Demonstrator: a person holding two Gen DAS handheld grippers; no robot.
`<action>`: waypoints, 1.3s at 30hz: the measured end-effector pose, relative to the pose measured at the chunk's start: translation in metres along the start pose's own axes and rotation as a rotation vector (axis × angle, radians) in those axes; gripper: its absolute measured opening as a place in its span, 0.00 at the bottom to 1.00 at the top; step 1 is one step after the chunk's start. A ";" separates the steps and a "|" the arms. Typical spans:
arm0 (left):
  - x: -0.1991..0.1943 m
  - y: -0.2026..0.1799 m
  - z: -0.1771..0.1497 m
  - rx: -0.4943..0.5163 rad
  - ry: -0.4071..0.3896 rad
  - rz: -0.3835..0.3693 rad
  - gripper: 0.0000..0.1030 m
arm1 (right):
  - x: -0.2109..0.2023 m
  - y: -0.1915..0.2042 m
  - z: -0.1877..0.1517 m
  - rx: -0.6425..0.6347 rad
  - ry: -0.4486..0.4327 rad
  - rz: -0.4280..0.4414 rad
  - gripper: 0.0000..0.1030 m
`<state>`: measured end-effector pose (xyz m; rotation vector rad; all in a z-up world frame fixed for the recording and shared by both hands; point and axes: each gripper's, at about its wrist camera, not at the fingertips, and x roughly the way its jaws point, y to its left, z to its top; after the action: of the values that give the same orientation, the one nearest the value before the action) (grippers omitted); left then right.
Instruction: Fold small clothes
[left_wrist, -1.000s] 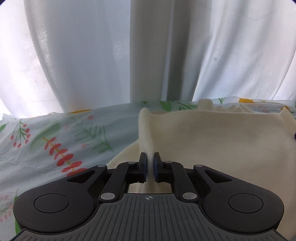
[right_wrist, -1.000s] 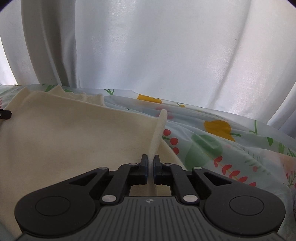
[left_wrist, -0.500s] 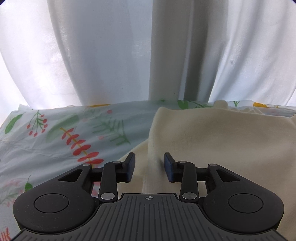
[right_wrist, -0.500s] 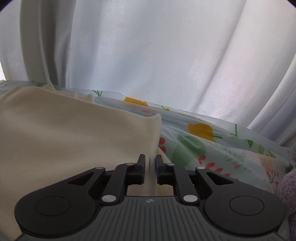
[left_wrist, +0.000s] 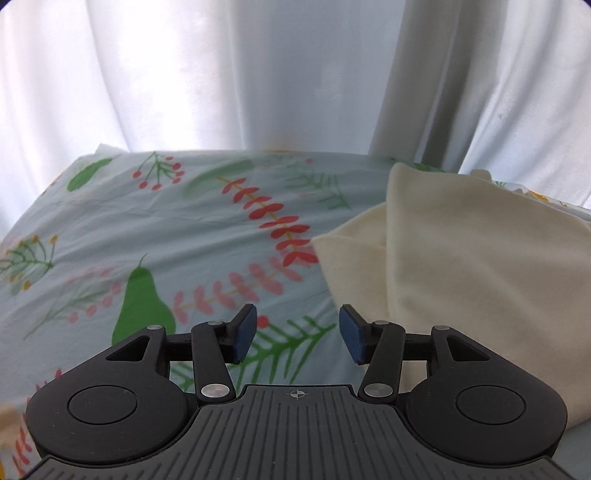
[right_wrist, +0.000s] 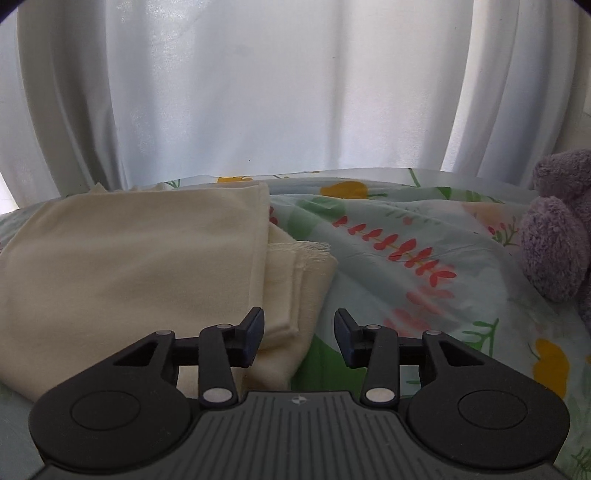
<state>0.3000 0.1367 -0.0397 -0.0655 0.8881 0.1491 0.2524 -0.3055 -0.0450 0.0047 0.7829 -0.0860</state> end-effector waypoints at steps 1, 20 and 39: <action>-0.001 0.007 -0.003 -0.036 0.020 -0.041 0.53 | -0.007 0.004 -0.004 -0.027 -0.006 -0.006 0.39; 0.031 0.037 -0.014 -0.408 0.170 -0.525 0.53 | -0.036 0.103 -0.035 -0.117 0.027 0.313 0.39; 0.056 0.070 -0.016 -0.624 0.201 -0.727 0.76 | -0.024 0.140 -0.030 -0.146 0.052 0.384 0.39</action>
<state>0.3111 0.2097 -0.0929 -0.9860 0.9394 -0.2711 0.2251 -0.1635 -0.0533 0.0189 0.8268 0.3361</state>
